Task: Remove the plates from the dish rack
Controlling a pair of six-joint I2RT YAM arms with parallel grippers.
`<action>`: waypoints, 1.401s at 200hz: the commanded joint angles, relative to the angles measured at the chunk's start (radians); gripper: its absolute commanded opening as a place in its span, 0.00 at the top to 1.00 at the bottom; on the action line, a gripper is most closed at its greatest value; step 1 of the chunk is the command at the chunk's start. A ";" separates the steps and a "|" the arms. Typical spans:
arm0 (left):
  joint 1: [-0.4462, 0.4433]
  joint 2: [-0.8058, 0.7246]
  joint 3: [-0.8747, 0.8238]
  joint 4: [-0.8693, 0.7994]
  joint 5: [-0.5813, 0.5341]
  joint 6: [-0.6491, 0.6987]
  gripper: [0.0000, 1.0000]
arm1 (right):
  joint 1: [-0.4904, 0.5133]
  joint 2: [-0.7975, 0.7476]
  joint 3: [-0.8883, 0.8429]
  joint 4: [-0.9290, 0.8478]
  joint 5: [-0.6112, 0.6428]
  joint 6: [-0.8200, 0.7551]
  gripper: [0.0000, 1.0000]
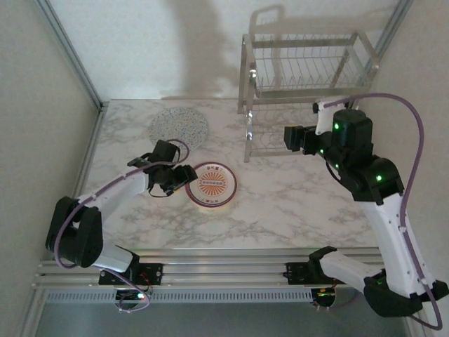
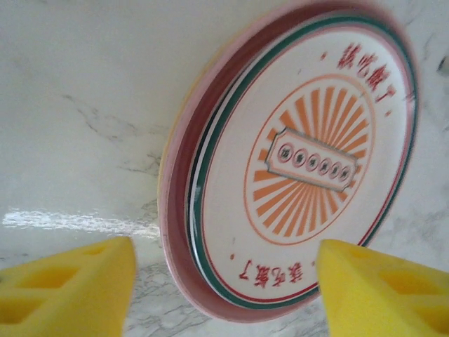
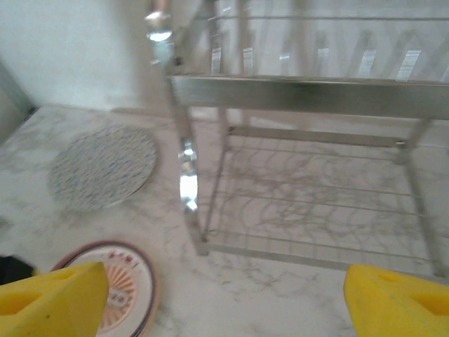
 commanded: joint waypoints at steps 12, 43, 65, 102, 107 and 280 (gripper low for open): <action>0.074 -0.145 0.037 0.004 -0.106 -0.044 0.00 | -0.007 -0.110 -0.122 0.020 0.315 0.088 0.06; 0.221 -0.266 -0.010 0.071 -0.135 -0.054 0.00 | -0.062 -0.157 -0.253 -0.103 0.400 0.233 0.01; 0.266 -0.345 -0.037 0.093 -0.267 -0.022 0.00 | -0.076 -0.224 -0.410 -0.070 0.389 0.272 0.01; 0.266 -0.394 -0.095 0.063 -0.720 -0.014 0.00 | -0.076 -0.338 -0.724 0.170 0.483 0.232 0.01; 0.265 -0.401 -0.123 0.090 -0.761 0.010 0.01 | -0.077 -0.341 -0.755 0.197 0.511 0.236 0.01; 0.362 0.036 -0.661 1.662 -0.571 0.702 0.00 | -0.333 0.281 -1.190 1.525 0.047 -0.152 0.01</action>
